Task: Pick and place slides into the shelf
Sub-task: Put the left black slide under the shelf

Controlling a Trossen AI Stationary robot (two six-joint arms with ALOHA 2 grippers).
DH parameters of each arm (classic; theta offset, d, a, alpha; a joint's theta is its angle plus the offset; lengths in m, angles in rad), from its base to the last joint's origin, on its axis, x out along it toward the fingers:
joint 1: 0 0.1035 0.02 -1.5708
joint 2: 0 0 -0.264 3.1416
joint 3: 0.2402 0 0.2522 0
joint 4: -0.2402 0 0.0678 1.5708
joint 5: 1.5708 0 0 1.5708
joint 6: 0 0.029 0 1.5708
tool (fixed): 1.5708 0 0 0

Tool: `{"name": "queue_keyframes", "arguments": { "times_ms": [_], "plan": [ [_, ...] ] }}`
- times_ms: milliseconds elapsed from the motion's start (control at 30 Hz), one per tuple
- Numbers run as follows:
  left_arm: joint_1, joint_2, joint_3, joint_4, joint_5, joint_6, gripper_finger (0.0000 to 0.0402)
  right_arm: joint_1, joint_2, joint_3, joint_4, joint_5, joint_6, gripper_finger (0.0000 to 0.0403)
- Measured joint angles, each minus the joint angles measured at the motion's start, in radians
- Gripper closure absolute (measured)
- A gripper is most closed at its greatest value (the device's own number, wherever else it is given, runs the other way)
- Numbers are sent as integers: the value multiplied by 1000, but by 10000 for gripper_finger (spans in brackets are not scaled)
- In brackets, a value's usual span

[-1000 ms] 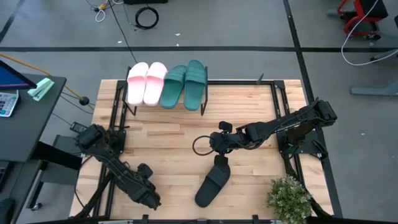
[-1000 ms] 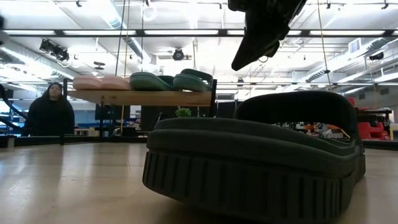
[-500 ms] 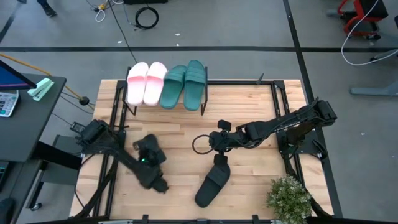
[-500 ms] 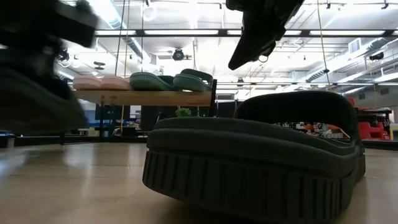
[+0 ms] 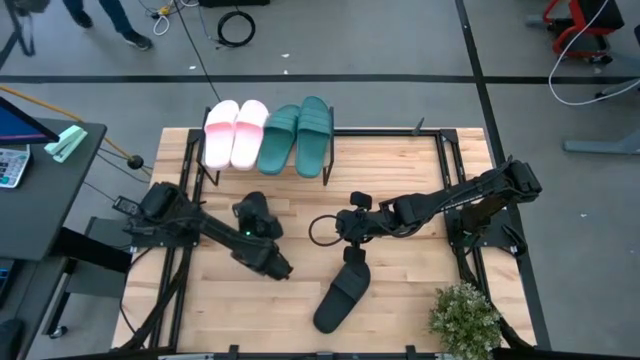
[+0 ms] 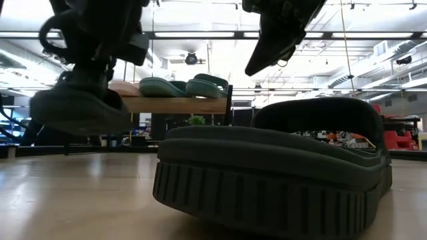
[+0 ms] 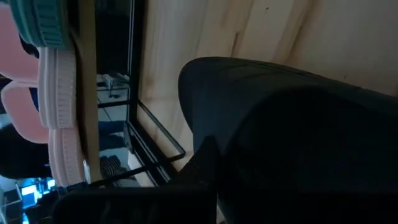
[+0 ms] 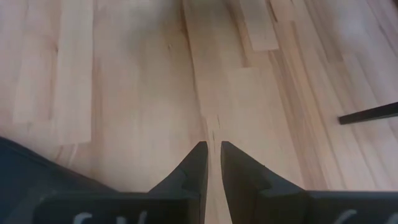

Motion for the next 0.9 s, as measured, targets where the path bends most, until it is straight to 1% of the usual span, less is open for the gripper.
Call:
{"name": "queue_keyframes", "arguments": {
  "times_ms": [67,133,200,233,300,400,467,567,633,700,800,900],
  "plan": [
    [4,0,0,38,-17,0,389,0,0,0,-2,0,0,352],
    [1,0,0,121,-53,8,389,0,0,0,-2,0,0,352],
    [-1,0,0,205,-61,68,390,0,0,0,-2,0,-3,352],
    [-1,0,0,221,-60,105,390,0,0,0,-2,0,-6,352],
    [3,0,0,223,-60,142,390,2,0,0,-6,0,-4,352],
    [30,-2,0,228,-63,121,390,2,0,0,-11,0,0,352],
    [46,-4,0,235,-69,140,390,2,0,0,-11,0,0,352],
    [75,-22,-1,167,-65,159,390,2,0,0,-14,0,9,352],
    [97,-69,-1,122,-66,137,390,4,0,0,-14,0,24,352],
    [117,-132,-1,116,-69,123,390,8,0,0,-15,0,29,352],
    [142,-253,-1,132,-101,172,390,8,0,0,-16,-1,29,352],
    [173,-388,-1,167,-99,234,390,8,0,0,-17,0,37,352]
  ]
}}
